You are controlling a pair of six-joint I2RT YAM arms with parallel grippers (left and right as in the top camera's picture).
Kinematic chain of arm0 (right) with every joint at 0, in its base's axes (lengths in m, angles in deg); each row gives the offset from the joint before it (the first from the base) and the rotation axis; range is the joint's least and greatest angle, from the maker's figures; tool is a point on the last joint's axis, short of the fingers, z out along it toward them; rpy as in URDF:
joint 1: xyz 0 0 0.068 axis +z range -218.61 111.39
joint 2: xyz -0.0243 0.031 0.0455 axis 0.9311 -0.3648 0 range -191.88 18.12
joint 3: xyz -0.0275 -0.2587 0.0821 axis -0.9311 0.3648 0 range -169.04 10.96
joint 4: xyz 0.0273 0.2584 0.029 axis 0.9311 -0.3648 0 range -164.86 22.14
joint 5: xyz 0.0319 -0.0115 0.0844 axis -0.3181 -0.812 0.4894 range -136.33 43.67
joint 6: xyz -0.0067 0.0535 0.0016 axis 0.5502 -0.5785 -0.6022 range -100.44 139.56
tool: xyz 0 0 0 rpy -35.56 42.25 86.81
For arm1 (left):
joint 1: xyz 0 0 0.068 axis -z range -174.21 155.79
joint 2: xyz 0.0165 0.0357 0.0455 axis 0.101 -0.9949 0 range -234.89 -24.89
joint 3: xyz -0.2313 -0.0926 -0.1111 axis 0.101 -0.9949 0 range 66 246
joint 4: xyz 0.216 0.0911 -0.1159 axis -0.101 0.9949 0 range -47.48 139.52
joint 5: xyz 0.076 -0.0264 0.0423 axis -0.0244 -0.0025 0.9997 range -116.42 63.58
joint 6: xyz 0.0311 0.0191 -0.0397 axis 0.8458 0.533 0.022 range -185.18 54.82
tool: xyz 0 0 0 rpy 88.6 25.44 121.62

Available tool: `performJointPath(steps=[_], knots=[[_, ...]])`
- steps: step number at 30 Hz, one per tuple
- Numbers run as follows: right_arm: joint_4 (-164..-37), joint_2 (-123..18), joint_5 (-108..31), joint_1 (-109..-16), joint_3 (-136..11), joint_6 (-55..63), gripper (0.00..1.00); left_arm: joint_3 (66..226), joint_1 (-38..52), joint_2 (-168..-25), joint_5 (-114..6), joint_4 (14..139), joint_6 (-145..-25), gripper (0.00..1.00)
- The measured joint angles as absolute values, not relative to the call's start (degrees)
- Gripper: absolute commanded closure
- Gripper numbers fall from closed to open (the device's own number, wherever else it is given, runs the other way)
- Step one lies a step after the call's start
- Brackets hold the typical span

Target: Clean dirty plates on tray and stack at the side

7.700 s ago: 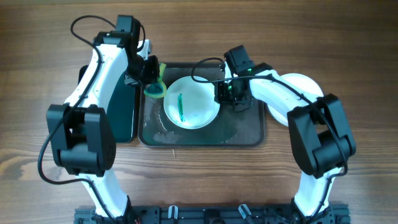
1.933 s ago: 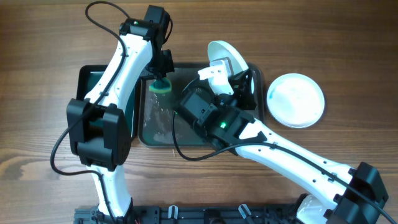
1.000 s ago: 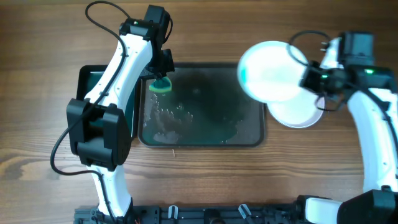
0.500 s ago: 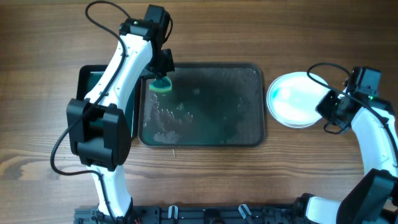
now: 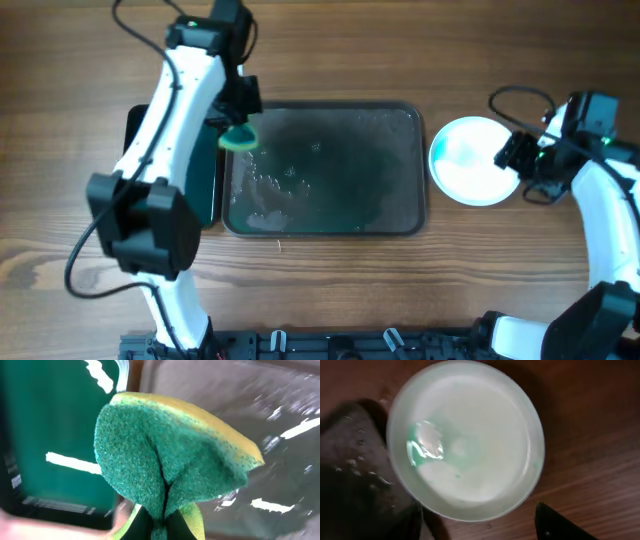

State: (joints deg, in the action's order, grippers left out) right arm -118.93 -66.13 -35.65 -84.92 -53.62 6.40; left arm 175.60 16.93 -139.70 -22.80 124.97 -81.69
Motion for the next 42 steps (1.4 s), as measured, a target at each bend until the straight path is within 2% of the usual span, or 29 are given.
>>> performJointPath(steps=[3, 8, 16, 18, 22, 24, 26, 27, 30, 31, 32, 36, 42], knots=[[-119.36, -65.91, -33.77, -82.69, -56.7, 8.27, 0.16, 175.8, 13.89, -137.18, -20.83, 130.83, -80.51, 0.96], [-119.8, -65.91, -32.42, -78.71, -56.81, 9.39, 0.16, 171.78, 8.76, -136.83, -19.0, 128.6, -79.15, 0.96], [-119.93, -65.91, -32.15, -75.5, -56.81, 10.31, 0.16, 150.97, 0.32, -136.85, -18.3, 106.52, -73.38, 0.96], [-119.96, -65.91, -32.15, -75.26, -56.81, 10.7, 0.15, 146.31, -1.04, -136.85, -18.28, 101.43, -71.57, 0.8], [-120.0, -65.91, -32.15, -75.22, -56.81, 11.33, 0.13, 143.19, -1.5, -136.85, -18.19, 97.93, -69.65, 0.61], [-120.04, -65.91, -32.15, -75.22, -56.81, 12.25, 0.04, 143.23, -1.45, -136.83, -18.14, 97.56, -69.38, 0.5], [-120.09, -65.91, -32.09, -75.22, -56.81, 12.71, 0.04, 143.65, -1.45, -136.83, -18.1, 98.37, -69.01, 0.49], [-120.11, -65.91, -31.93, -75.22, -56.81, 13.41, 0.04, 144.35, -1.45, -136.72, -18.12, 99.57, -69.1, 0.45], [-120.68, -65.89, -31.74, -75.22, -56.87, 13.91, 0.04, 147.91, -1.45, -135.7, -18.1, 104.54, -68.64, 0.22], [-121.51, -65.86, -31.72, -75.22, -57.05, 14.44, 0.04, 149.9, -1.45, -134.69, -18.17, 106.48, -68.79, 0.2], [-122.36, -65.75, -31.67, -75.22, -57.33, 14.94, 0.04, 152.54, -1.45, -133.58, -18.47, 109.1, -68.95, 0.01], [-125.79, -63.77, -31.3, -75.22, -60.3, 15.88, 0.0, 160.98, -1.45, -125.55, -23.7, 112.4, -68.86, 0.0], [-131.65, -56.2, -31.24, -75.22, -66.62, 16.45, 0.0, 162.55, -1.45, -116.88, -30.91, 112.78, -68.86, 0.0]])
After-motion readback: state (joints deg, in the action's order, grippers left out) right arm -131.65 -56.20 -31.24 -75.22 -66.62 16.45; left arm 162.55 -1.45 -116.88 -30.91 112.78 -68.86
